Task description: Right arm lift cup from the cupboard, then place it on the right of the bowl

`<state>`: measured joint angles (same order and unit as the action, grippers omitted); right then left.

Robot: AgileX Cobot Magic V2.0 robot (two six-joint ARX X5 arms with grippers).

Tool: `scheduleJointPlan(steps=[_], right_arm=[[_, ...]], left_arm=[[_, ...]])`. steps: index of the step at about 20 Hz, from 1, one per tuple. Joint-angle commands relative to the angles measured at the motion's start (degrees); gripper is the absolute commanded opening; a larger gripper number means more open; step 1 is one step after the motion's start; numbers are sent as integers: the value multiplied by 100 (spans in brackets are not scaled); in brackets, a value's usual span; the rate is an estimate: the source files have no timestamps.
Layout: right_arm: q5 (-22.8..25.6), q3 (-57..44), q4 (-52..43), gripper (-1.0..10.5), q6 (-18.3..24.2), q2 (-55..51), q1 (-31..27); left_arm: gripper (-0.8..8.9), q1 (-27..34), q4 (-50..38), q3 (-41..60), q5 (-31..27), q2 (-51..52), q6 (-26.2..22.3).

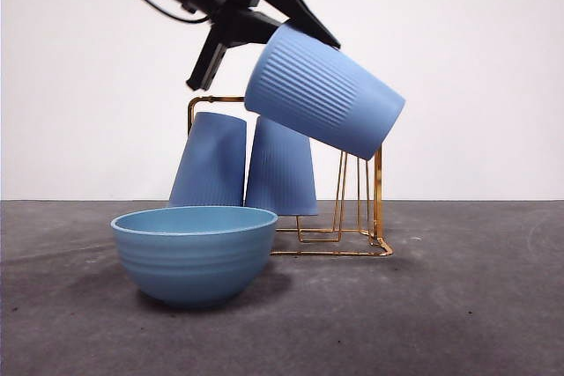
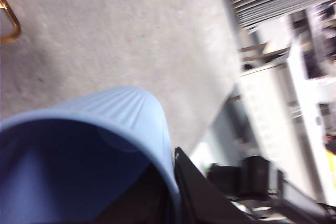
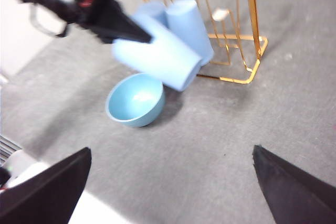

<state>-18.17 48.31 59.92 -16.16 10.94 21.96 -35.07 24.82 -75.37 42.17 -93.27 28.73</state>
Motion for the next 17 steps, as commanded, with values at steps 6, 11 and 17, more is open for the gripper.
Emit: scheduleJointPlan(steps=[6,11,17], right_arm=[[4,94,699,496,-33,-601,15],[37,94,695,496,-28,-599,15],[162,94,673,496,-20,-599,15]], left_arm=[[11,-831,2057,-1755,-1694,-1338,-1547],[11,-1327,3158,-2870,-2865,-2105,-2149],[10,-1790,3893,-3606,-3901,-2708,-2546]])
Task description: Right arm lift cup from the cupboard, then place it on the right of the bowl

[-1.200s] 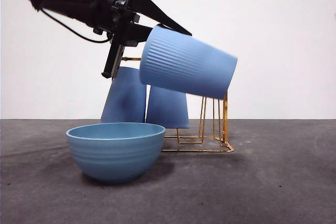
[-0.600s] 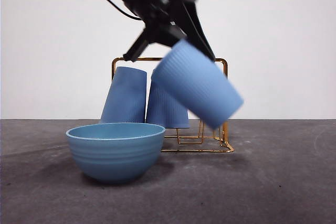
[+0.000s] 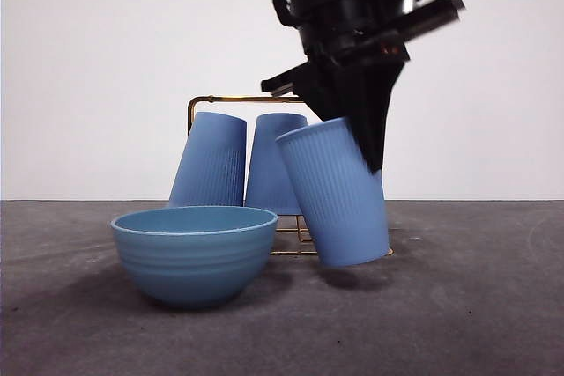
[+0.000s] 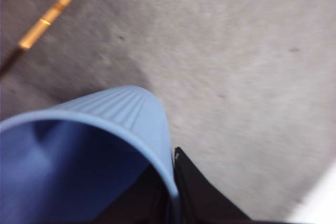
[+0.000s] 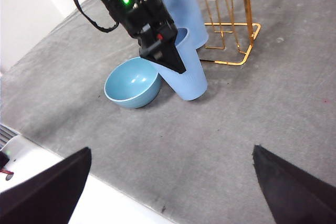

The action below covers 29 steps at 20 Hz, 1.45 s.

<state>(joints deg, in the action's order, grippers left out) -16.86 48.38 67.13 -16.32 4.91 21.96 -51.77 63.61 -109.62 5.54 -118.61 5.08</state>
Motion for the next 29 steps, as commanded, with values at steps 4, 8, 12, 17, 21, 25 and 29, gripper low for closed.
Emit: scheduleJointPlan(steps=[4,8,12,17,21,25,29], right_arm=[[46,87,-52,496,0,4,15],[44,87,-52,496,-13,4,15],[44,87,-66,496,-13,4,15],[42,87,-66,496,-17,4,15],[44,87,-66,496,-15,4,15],[42,87,-66,496,-15,4,15],[44,87,-66,496,-17,4,15]], left_arm=[[10,-267,0,-181,-474,-208,-275],[10,-345,81,-181,-570,-282,-321],[10,-413,118,-181,-754,-446,-380],[225,-472,122,-181,-754,-483,-400],[446,-487,157,-254,-754,-474,-396],[446,-490,531,-645,-752,-380,-251],[447,-529,863,-647,-752,111,-251]])
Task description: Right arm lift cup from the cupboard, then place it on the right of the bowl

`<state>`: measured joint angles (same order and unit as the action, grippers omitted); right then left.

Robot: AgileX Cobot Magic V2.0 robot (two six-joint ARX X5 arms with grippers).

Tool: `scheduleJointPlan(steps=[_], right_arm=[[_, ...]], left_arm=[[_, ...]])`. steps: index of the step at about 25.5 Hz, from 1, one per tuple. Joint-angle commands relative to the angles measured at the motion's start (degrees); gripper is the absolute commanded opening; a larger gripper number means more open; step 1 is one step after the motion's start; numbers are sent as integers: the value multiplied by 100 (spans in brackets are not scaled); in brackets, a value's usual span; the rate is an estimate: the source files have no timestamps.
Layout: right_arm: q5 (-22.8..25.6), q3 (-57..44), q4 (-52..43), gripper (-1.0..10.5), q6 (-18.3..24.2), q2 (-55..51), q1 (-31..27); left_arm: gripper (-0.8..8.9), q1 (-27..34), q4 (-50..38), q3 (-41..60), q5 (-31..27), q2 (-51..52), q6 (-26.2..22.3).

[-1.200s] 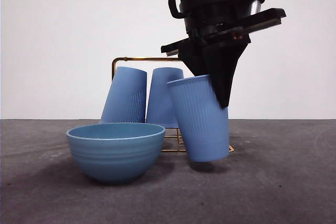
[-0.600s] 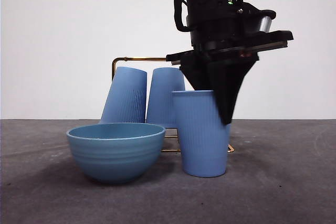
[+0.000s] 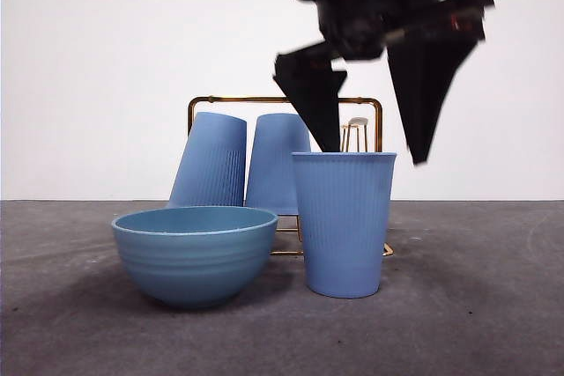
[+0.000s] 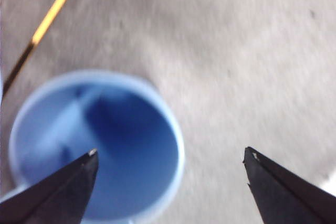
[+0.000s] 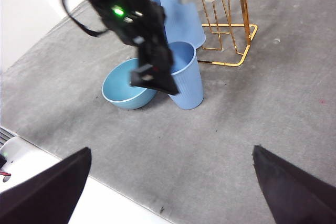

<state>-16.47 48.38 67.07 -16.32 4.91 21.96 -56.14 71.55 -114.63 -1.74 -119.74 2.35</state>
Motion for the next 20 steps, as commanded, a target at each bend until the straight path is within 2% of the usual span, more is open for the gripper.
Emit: scheduleJointPlan(steps=[1,5,8,11,14,20], right_arm=[[4,87,-59,496,-17,4,15],[7,87,-59,496,-17,4,15],[4,87,-59,496,-17,4,15],[4,85,-61,496,-15,7,15],[2,85,-59,496,-13,7,15],[4,81,-92,496,94,7,15]], left_arm=[[446,-114,96,-142,-22,374,28],[446,-120,267,50,-24,1126,87],[446,-72,149,691,-26,2000,170],[446,39,-197,1860,-31,3239,378],[446,214,-721,3224,-299,4758,590],[442,374,-1947,5829,-544,8091,1541]])
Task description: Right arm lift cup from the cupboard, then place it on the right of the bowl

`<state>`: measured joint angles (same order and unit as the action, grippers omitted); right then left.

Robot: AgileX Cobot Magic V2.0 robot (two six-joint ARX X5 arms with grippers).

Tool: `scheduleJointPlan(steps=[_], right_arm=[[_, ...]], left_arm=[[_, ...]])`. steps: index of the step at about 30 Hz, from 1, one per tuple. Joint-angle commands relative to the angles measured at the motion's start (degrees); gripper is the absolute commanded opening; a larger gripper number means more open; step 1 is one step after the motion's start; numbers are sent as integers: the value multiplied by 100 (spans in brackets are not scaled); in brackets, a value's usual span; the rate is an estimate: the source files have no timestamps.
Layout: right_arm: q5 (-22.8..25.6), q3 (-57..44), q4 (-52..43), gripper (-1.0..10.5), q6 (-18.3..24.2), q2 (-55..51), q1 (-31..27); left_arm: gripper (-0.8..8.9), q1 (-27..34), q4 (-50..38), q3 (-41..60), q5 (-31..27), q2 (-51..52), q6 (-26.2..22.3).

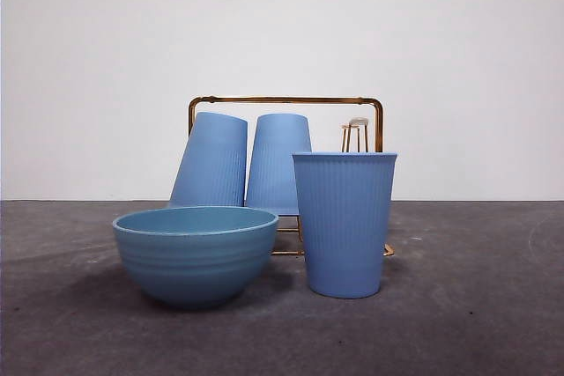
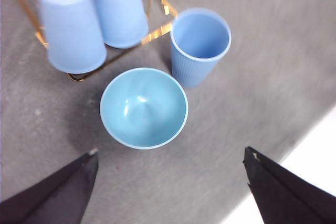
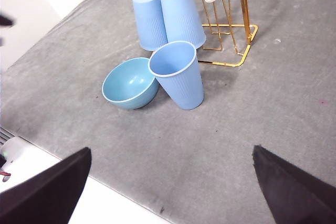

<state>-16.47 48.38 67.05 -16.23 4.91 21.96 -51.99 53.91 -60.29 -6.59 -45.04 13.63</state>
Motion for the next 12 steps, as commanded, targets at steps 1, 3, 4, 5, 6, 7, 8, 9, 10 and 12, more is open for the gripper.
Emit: scheduleJointPlan(steps=[1,3,4,5,6,7,8,9,10,12], right_arm=[[7,81,-120,496,92,7,15],[9,81,-142,495,260,7,15],[22,81,-142,495,328,7,13],[50,81,-144,496,341,7,13],[52,81,-146,495,341,7,13],[50,81,-149,495,339,7,13],[39,81,-146,368,337,7,13],[4,81,-146,33,389,7,13],[2,81,-155,35,470,7,13],[-2,81,-229,33,422,7,13]], left_arm=[[442,-42,-249,697,-72,1064,507],[442,-42,-240,1113,-92,1711,682],[442,-42,-214,1211,-92,1902,721],[441,-42,-205,1259,-92,2065,710],[438,-42,-223,1257,-92,2155,706],[416,-42,-262,1257,-92,2212,708],[227,-42,-264,1257,-92,2227,706],[-15,-42,-249,1257,-94,2227,717],[19,-42,-282,1257,-96,2225,726],[13,-42,-501,1257,-92,2225,855]])
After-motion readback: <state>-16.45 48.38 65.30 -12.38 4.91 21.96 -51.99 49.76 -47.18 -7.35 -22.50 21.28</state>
